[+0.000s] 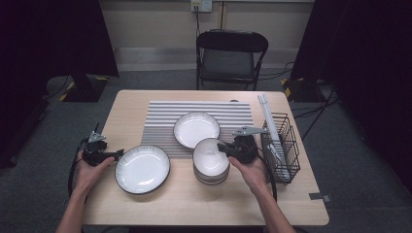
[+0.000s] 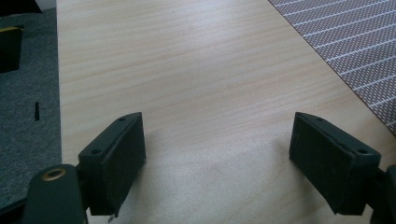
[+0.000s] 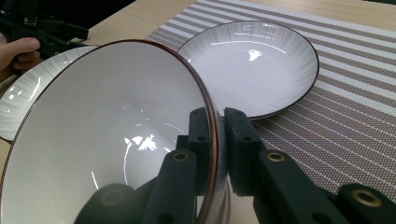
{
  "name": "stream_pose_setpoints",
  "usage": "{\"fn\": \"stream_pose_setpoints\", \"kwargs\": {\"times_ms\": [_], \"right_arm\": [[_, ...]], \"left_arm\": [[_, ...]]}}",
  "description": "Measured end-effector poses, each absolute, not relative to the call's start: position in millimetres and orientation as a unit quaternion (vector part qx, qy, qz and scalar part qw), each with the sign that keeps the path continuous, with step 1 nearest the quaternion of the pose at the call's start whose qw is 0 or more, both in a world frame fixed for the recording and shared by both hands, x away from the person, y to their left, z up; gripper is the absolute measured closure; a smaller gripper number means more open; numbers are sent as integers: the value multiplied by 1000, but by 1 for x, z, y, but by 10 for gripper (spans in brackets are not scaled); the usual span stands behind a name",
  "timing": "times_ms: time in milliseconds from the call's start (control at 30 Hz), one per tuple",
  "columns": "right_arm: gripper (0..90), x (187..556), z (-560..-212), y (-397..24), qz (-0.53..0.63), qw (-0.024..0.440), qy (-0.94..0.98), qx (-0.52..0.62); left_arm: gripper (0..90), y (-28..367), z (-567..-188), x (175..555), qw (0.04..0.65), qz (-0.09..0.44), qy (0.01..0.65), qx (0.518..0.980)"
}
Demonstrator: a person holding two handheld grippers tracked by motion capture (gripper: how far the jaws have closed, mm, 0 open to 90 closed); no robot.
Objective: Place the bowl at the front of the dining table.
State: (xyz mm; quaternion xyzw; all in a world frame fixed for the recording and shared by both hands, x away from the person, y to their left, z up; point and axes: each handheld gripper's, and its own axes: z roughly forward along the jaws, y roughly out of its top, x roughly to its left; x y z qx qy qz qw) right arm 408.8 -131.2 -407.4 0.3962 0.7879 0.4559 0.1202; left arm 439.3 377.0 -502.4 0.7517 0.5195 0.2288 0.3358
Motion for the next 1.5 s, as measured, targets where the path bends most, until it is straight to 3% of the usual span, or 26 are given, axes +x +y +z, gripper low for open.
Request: {"fn": "stream_pose_setpoints", "kwargs": {"times_ms": [1500], "right_arm": [[822,416,-370,-129,483,113,762,416]], "left_arm": [[167,376,-503,440,335,230,523,749]]}}
